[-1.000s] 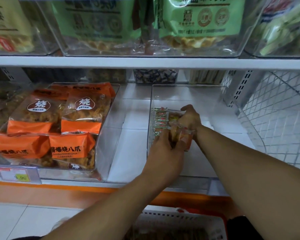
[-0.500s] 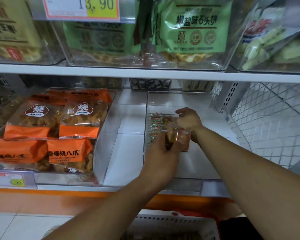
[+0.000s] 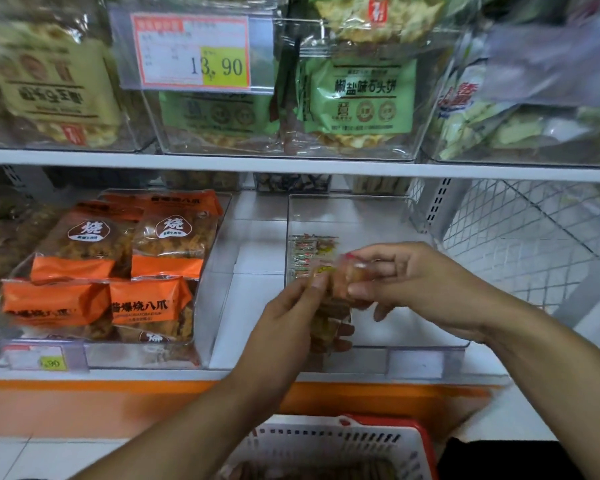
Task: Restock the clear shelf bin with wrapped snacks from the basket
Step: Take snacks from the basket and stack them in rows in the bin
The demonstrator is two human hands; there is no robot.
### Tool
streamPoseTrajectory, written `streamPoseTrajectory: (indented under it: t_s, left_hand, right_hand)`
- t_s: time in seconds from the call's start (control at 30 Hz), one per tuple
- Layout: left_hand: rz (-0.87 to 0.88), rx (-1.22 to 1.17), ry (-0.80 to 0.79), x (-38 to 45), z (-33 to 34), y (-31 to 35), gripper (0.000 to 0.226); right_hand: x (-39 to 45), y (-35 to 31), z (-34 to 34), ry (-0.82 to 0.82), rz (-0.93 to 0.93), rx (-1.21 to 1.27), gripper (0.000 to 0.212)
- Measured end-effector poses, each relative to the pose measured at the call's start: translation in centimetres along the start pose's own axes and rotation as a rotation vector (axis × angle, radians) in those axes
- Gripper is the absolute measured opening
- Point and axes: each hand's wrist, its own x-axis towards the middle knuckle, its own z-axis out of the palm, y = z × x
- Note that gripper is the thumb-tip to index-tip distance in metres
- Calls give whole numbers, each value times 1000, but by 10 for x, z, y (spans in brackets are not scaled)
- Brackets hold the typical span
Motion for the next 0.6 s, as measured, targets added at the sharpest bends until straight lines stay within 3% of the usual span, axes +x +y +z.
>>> streamPoseTrajectory:
  t_s: [0.07,0.13,0.17,0.27,0.4,0.5,0.57,0.6]
  left_hand:
    - [-22,-32,48,0,-2,-1,29]
    - [-29,-50,54,1,-4,-3,30]
    - [-30,-60,48,1,-4,-4,30]
    - [-35,-106,37,3,-6,-4,34]
    - [-56,-161,60,8,-11,-3,37]
    - [-48,-157,50,8,-13,-6,35]
    - [-40,-135,15,8,-14,-8,34]
    - [-43,-130,-11,7,-15,-8,35]
  right_hand:
    - [-1,-1,1,194,-110,62,34]
    - [0,-1,2,413,-354,-65,26]
    - [1,0,4,436,-453,-170,27]
    - [2,9,13,275,-522,-386,36]
    - [6,15,12,103,-344,-287,54]
    - [6,15,15,36,-252,-108,36]
    - [5,17,18,88,-275,-177,14]
    - [5,18,19,111,-281,-216,17]
